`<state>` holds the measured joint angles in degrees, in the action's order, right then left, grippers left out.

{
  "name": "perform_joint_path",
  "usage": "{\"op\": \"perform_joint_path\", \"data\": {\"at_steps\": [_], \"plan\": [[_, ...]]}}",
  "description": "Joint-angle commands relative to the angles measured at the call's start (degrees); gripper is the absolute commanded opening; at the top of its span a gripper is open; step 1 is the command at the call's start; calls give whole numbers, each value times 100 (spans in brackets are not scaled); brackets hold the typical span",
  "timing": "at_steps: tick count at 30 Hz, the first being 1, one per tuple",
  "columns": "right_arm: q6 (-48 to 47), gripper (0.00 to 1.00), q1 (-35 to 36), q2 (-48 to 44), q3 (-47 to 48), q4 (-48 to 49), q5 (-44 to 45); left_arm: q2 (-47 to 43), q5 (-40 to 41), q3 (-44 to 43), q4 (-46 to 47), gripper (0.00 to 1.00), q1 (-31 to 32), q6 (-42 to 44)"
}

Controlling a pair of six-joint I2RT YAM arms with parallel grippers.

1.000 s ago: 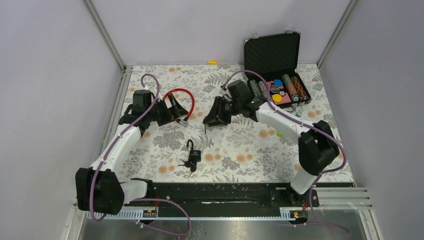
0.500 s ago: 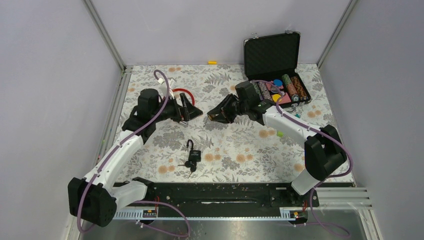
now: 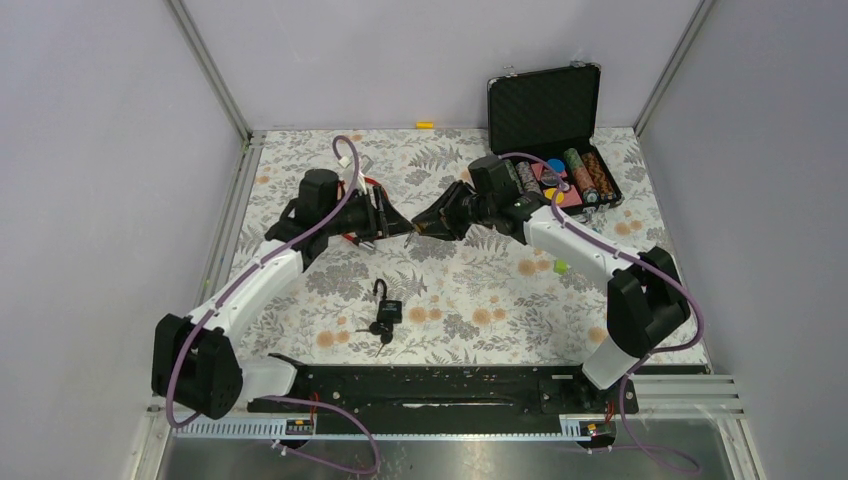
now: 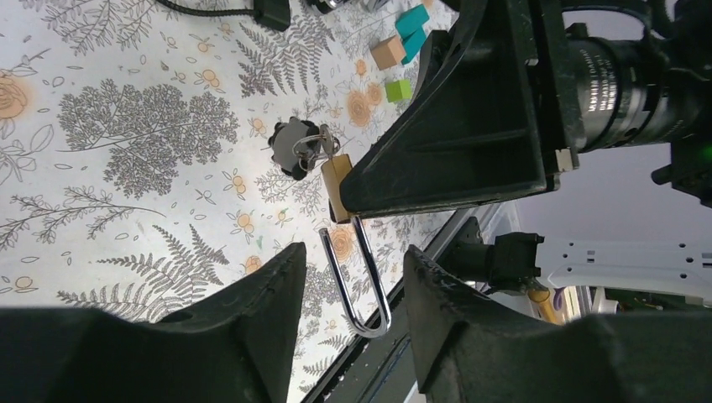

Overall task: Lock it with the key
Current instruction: Pick up the lock from the center of the board.

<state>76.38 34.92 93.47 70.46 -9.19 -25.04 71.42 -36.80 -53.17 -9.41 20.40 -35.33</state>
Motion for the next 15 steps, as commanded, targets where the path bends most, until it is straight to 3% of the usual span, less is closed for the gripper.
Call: {"op": "perform_joint_path", "data": {"at_steps": [1, 10, 15], "plan": [[-302, 9, -31, 53, 475, -217, 44, 284, -249, -587, -226, 44, 94, 227], [-530, 9, -29, 189, 607, -481, 243, 789, -571, -950, -572, 23, 164, 252], [-510, 9, -31, 275, 702, -529, 305, 998, -661, -1094, -885, 19, 186, 348]]}}
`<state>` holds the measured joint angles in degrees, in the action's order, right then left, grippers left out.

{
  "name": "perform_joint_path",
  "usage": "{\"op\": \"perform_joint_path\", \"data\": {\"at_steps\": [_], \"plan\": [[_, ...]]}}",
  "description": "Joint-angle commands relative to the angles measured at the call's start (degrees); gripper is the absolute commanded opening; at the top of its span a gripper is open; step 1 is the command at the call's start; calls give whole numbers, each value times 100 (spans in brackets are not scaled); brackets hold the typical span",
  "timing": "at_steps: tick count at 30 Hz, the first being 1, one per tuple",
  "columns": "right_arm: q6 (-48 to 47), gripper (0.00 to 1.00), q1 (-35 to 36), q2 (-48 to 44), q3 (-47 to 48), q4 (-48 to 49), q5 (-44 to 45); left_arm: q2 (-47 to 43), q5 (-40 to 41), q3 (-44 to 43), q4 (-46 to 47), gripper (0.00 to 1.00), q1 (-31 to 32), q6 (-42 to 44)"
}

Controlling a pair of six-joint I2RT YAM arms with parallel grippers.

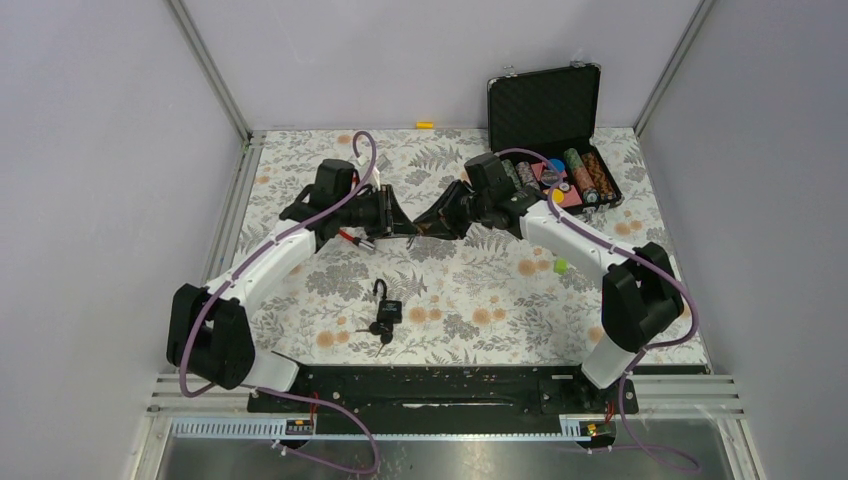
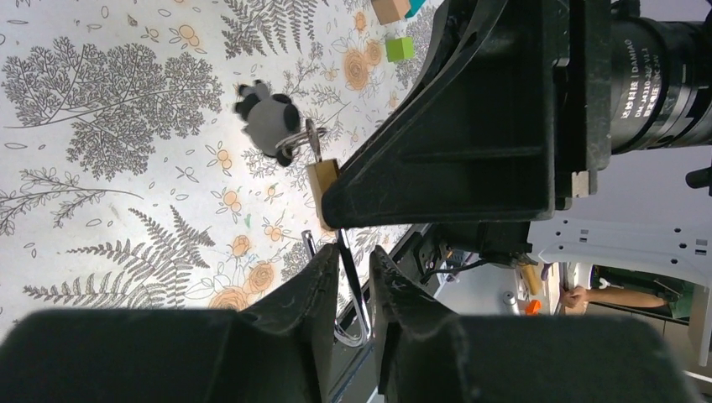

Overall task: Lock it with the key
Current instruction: Pick up the lock from the center of the board.

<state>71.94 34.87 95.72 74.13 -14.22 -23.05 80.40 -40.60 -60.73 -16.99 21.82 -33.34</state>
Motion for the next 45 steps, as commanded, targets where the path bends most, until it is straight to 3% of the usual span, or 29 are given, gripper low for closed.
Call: {"op": "perform_joint_path", "data": {"at_steps": [1, 8, 11, 15, 19, 26, 31, 36, 40, 45], "plan": [[-60, 9, -27, 67, 357, -39, 113, 117, -286, -342, -158, 19, 48, 181], [-39, 9, -24, 166, 451, -45, 105, 256, -279, -426, -225, 0, 68, 223], [-148, 13, -25, 181, 479, -45, 107, 303, -183, -522, -275, 0, 63, 197], [-619, 51, -24, 137, 492, -53, 134, 269, 99, -692, -258, 0, 57, -162], [-1177, 61, -62, -117, 338, 55, 367, 193, 379, -792, -64, 0, -4, -780], [-2387, 62, -96, -847, 58, 434, 989, 33, 517, -414, 929, 0, -198, -2370], [-3387, 62, -75, -1430, -324, 1232, 1075, -95, 773, -118, 1432, 0, -253, -3486], [-4971, 61, 317, -1766, -429, 1711, 976, -358, 1494, -261, 959, 0, -243, -4004], [-6425, 61, 927, -1847, -537, 1957, 1374, -539, 2024, -519, 311, 0, -187, -4061], [-7076, 61, 1214, -1614, -418, 2238, 1619, -692, 2292, -630, -135, 0, -146, -4168]]}}
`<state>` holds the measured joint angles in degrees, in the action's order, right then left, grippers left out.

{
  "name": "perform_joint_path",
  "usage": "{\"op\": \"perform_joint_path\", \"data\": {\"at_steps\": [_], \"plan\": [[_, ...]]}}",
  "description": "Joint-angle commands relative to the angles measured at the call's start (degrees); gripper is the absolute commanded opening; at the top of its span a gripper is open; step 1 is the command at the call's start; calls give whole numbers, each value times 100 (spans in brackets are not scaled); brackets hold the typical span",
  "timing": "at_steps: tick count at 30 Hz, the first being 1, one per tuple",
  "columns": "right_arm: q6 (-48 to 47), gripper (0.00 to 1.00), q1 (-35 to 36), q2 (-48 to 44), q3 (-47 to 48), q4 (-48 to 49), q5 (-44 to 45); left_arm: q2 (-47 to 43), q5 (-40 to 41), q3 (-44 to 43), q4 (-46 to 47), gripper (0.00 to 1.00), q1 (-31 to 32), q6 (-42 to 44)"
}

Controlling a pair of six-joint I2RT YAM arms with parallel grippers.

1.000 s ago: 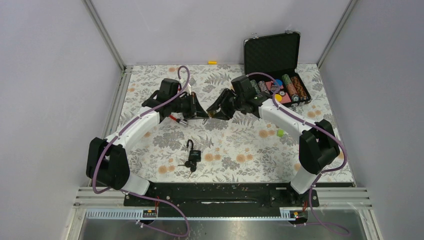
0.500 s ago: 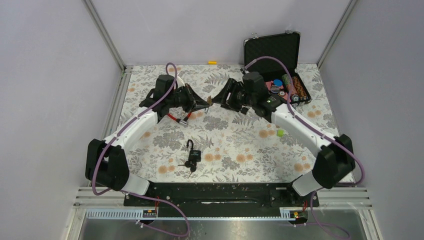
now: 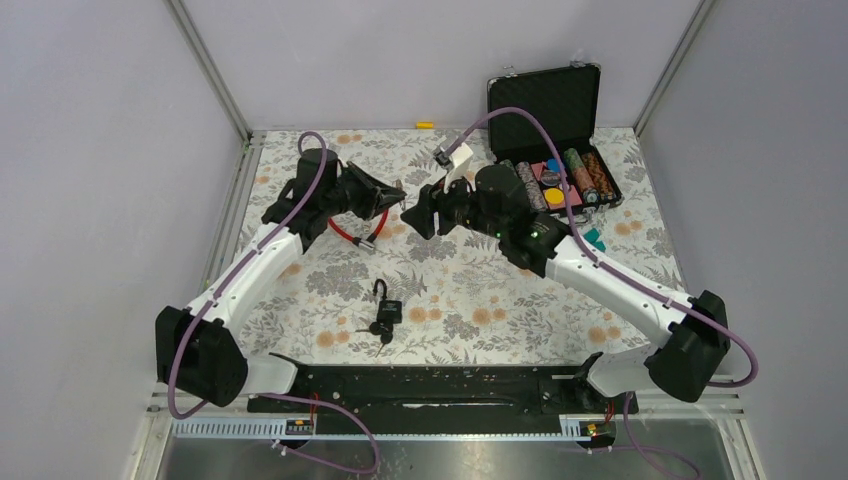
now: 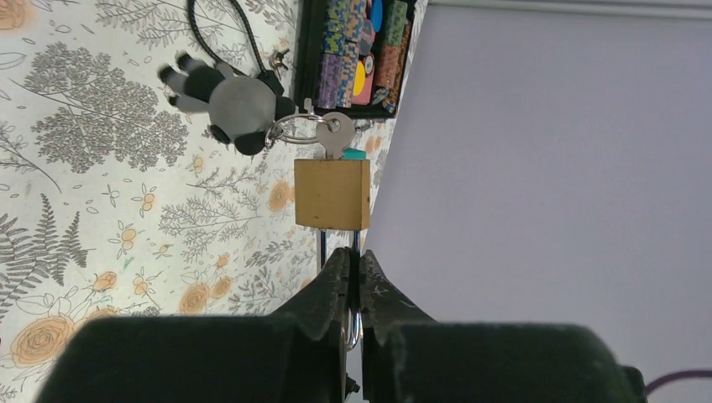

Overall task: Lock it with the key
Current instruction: Pick up the lock from the center of the board.

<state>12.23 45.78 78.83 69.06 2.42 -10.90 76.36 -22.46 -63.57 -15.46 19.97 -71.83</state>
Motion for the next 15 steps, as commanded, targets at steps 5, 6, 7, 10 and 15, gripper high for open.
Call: {"op": "perform_joint_path", "data": {"at_steps": [5, 6, 7, 10, 15], "plan": [[-1888, 56, 346, 333, 240, 728, 694, -323, 510, -447, -448, 0, 51, -375], [-1959, 55, 365, 389, 313, 674, 748, -319, 518, -469, -464, 0, 50, -382], [-2014, 53, 384, 451, 387, 604, 792, -325, 526, -479, -489, 0, 51, -401], [-2181, 51, 480, 611, 507, 507, 1014, -332, 566, -496, -562, 0, 51, -498], [-2368, 52, 654, 823, 516, 596, 1480, -308, 623, -620, -774, 0, 58, -516]]}}
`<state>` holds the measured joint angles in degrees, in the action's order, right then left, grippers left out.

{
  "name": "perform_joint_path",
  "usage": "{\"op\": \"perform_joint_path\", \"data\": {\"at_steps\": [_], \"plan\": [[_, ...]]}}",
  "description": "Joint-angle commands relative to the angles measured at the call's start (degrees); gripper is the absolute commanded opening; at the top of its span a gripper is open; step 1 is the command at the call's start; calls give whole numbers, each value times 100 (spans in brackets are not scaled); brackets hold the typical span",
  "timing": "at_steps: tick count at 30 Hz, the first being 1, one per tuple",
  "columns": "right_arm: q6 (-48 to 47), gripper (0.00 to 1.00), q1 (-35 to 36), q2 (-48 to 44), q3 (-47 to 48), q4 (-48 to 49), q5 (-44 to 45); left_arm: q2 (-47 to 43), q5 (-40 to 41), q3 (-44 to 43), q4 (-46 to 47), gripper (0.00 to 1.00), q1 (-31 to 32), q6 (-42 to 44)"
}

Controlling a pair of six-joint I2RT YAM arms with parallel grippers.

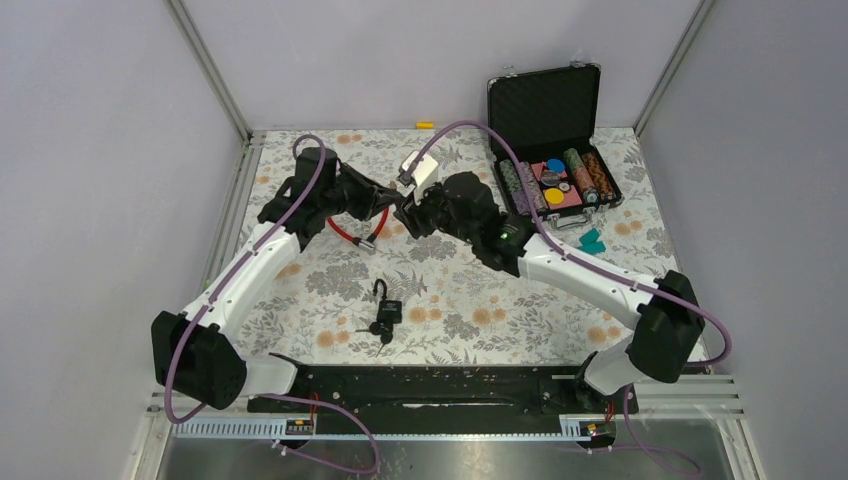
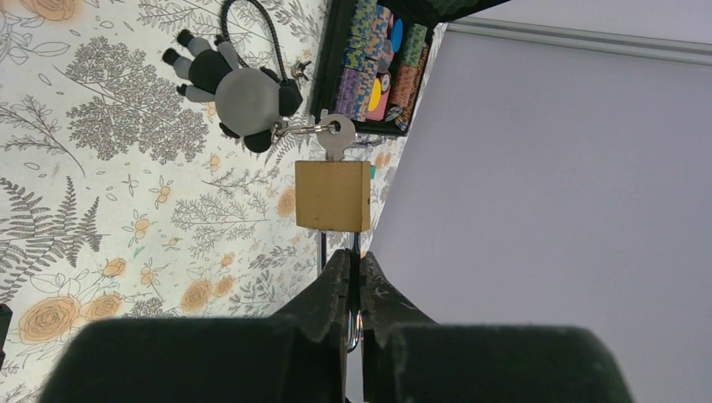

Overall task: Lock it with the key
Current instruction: Pick up the lock from the center of the board.

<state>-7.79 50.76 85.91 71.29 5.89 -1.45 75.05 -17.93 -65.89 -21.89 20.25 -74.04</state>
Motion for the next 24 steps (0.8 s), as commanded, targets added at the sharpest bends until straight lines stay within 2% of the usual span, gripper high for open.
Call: {"op": "perform_joint_path", "data": {"at_steps": [1, 4, 8, 12, 18, 24], "plan": [[-370, 51, 181, 158, 312, 277, 601, -175, 171, -398, -148, 0, 31, -300], [-416, 45, 210, 305, 415, 233, 797, -153, 171, -382, -160, 0, 31, -310], [-422, 31, 223, 416, 505, 273, 1002, -131, 126, -338, -158, 0, 31, -377], [-378, 24, 228, 513, 567, 410, 1225, -109, 93, -329, -158, 0, 31, -411], [-259, 2, 226, 686, 719, 400, 1619, -56, -2, -318, -158, 0, 24, -515], [-163, 0, 239, 727, 788, 295, 2155, -80, 1, -281, -162, 0, 30, -533]]}}
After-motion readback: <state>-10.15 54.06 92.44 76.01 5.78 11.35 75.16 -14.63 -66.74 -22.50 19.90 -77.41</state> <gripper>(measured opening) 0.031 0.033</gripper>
